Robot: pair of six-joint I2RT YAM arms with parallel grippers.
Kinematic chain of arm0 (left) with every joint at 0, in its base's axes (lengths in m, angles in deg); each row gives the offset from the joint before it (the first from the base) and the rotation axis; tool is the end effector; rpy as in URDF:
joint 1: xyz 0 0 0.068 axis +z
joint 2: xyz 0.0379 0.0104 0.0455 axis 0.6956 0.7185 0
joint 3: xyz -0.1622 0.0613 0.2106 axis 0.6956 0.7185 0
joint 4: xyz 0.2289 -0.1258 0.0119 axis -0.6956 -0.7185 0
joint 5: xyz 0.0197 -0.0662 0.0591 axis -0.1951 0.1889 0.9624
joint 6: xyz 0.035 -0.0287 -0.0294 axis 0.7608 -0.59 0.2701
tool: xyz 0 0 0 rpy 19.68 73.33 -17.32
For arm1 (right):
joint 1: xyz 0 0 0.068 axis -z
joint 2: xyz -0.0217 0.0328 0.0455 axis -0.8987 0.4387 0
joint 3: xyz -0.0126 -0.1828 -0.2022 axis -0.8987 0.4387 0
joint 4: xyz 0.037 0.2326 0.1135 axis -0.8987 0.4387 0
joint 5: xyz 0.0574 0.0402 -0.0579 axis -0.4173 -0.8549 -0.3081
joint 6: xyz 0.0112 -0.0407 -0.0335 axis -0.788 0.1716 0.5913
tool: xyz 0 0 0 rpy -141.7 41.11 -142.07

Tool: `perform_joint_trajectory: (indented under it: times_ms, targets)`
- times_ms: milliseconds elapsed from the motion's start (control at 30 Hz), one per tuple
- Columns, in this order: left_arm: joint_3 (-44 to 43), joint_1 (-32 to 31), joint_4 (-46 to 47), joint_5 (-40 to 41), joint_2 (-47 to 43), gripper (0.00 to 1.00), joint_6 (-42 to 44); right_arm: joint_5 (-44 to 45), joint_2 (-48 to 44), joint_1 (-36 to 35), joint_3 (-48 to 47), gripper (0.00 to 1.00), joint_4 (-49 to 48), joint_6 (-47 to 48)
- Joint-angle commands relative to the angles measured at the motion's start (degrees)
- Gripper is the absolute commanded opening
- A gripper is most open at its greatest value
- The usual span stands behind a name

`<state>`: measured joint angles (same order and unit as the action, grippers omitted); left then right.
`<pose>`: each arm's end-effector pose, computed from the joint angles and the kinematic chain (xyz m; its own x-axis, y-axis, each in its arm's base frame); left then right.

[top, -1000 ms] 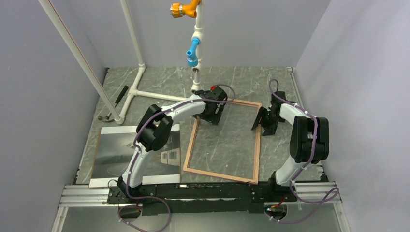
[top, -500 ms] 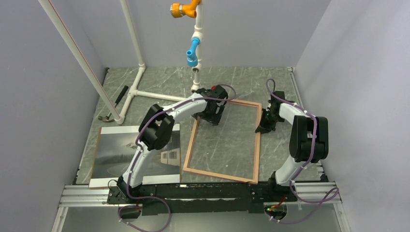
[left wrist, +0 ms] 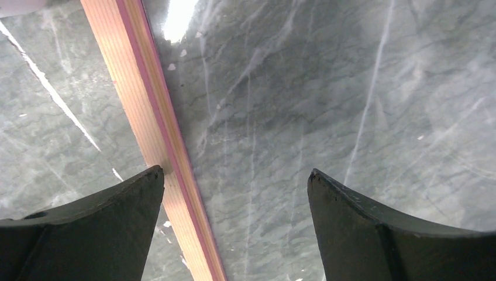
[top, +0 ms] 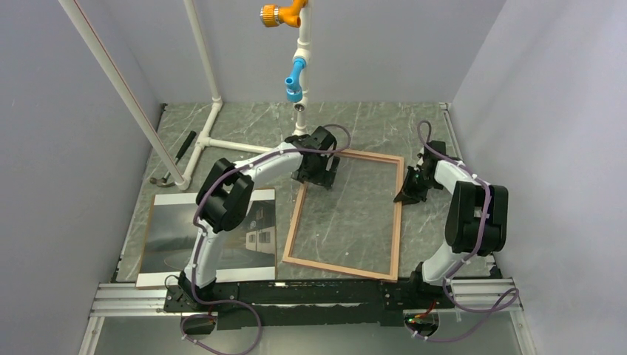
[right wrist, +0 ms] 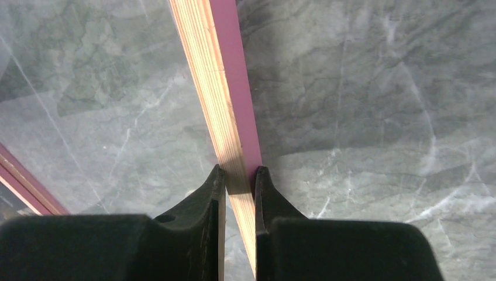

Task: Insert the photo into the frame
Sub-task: Adjust the photo frame at the center of the board.

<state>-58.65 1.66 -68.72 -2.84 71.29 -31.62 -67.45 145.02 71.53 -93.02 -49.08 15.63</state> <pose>0.3425 -0.3102 0.1885 -0.8821 0.2523 -0.3978 0.3237 0.9382 -0.1226 0.2980 -0.0298 0.1644 -0.9019 0.3956 -0.1733 0.3262 0.8870 0.3270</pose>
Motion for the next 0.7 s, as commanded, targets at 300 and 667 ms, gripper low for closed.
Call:
perform_joint_trajectory:
  times_ms: [300, 667]
  targets:
    - [13.07, -1.31, 8.14, -10.77, -11.44, 0.98, -5.07, 9.67, 0.02, -1.35, -5.95, 0.34, -0.57, -3.33]
    - [27.39, 4.10, 15.55, -15.15, -21.43, 0.96, -7.73, 16.83, 4.45, -3.35, -12.89, 0.59, 2.14, -3.15]
